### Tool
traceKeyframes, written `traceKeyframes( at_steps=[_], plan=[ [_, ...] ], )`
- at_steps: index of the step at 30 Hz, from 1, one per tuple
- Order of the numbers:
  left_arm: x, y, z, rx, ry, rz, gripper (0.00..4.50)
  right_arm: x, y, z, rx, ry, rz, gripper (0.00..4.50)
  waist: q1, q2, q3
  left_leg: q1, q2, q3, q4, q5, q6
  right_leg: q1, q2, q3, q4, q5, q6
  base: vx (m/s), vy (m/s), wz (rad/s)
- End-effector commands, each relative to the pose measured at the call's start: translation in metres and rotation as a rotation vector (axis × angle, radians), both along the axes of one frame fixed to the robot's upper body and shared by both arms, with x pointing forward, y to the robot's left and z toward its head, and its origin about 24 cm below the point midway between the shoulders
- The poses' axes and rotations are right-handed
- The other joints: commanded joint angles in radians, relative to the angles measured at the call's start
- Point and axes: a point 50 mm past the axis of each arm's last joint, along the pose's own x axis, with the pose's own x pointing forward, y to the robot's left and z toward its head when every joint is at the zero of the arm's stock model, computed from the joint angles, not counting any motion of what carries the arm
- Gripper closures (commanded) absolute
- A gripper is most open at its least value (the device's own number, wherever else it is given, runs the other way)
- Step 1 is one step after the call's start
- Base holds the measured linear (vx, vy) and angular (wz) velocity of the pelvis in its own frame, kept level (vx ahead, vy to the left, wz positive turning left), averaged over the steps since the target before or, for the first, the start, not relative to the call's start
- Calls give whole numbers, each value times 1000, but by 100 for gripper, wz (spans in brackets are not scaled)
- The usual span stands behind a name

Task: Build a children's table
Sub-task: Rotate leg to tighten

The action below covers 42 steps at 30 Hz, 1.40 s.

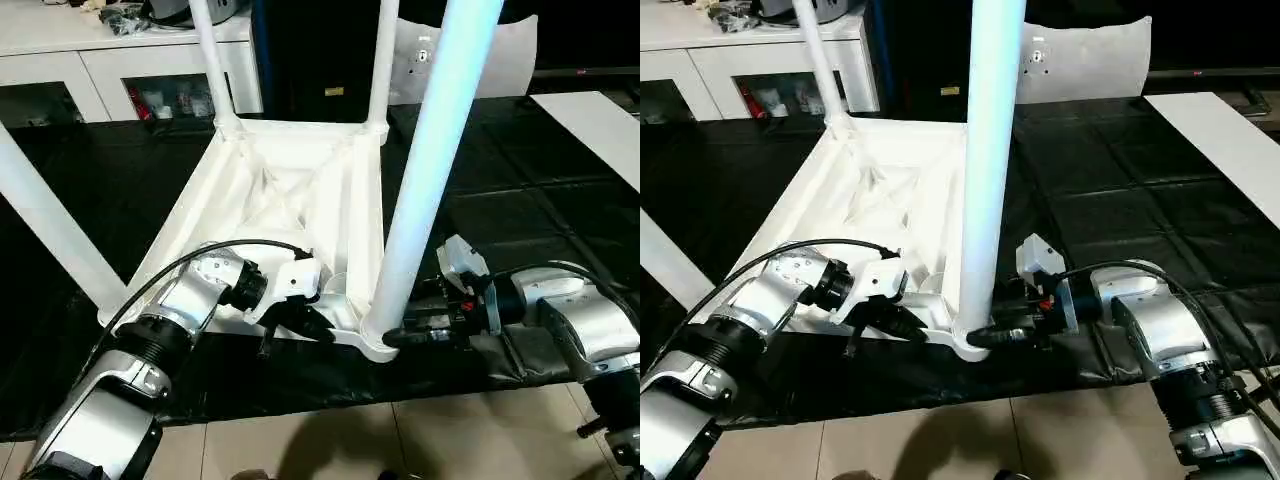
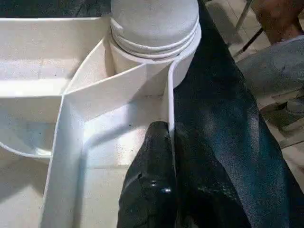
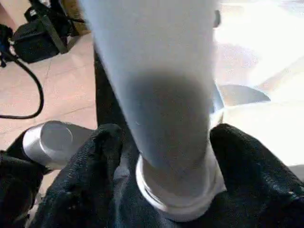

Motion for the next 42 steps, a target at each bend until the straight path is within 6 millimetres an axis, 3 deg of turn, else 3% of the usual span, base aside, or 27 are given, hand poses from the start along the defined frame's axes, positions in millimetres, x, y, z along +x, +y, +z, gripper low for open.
traceKeyframes(
  at_steps=[1,13,18,20,21,22,23,25,27,30,31,32,33,36,41,42],
  plan=[
    [-1,-7,5,16,-9,-87,450,3,2,4,-6,-17,10,154,-5,-24,-82,-3,35,3,-72,-67,87,70,-58,68,-58,-394,-70,0,0,0],
    [2,-9,7,-20,-1,-21,450,-1,13,5,64,13,17,246,-6,-24,-82,-4,35,4,-72,-62,86,70,-56,66,-60,-400,-62,0,0,0],
    [8,-25,8,-99,14,165,450,3,29,-6,85,-6,-176,259,-12,-22,-79,-2,32,3,-74,-76,62,70,-58,63,-67,-432,-53,0,0,0],
    [10,-31,9,-125,16,225,450,9,34,-9,77,-20,-267,260,-22,-25,-75,-4,23,4,-74,-105,47,71,-55,53,-79,-487,-25,0,0,0],
    [12,-42,11,-168,25,311,450,18,43,-11,96,-23,-400,261,-41,-24,-72,-2,17,4,-70,-128,30,68,-52,44,-90,-533,4,0,0,0],
    [13,-44,12,-174,27,326,450,20,45,-11,99,-23,-422,261,-50,-24,-72,-2,16,3,-69,-136,30,69,-52,39,-94,-545,9,0,0,0],
    [13,-47,12,-185,32,348,450,23,47,-11,104,-18,-461,261,-69,-25,-71,-10,13,0,-66,-153,29,74,-49,26,-101,-562,29,0,0,0],
    [15,-56,13,-203,40,420,450,30,54,-12,106,-7,-568,262,-102,-20,-68,-4,8,0,-59,-200,35,69,-44,9,-120,-593,61,0,0,0],
    [21,-65,14,-224,20,519,450,39,60,-14,87,-10,-693,262,-126,-16,-70,-6,9,-5,-57,-222,37,72,-43,1,-125,-592,72,0,0,0],
    [29,-76,19,-270,-15,653,450,52,64,-17,78,-3,-867,262,-159,-5,-77,-8,21,-17,-62,-236,47,82,-49,-1,-120,-528,56,0,0,0],
    [30,-77,20,-280,-20,674,450,53,65,-16,89,-10,-872,262,-164,-8,-76,-13,23,-20,-65,-233,51,83,-50,2,-116,-512,49,0,0,0],
    [30,-78,21,-283,-22,681,450,53,65,-16,96,-13,-868,227,-167,-11,-76,-11,18,-17,-64,-227,59,78,-50,6,-117,-503,39,0,0,0],
    [31,-79,22,-289,-28,696,450,53,67,-15,115,-24,-853,192,-168,-14,-79,-17,13,-16,-63,-200,66,83,-55,11,-108,-482,20,0,0,0],
    [31,-77,23,-274,-56,701,450,52,66,-12,133,-75,-851,182,-160,-17,-85,-29,18,-17,-64,-107,95,88,-59,27,-84,-385,-30,0,0,0],
    [31,-66,21,-248,-88,691,450,49,55,-10,124,-151,-824,130,-140,-17,-93,-32,22,-15,-58,-1,145,86,-59,41,-55,-264,-84,0,0,0],
    [30,-64,20,-246,-93,668,450,48,51,-9,128,-165,-810,130,-138,-21,-91,-36,19,-13,-56,7,155,87,-56,42,-53,-259,-87,0,0,0]
  ],
)
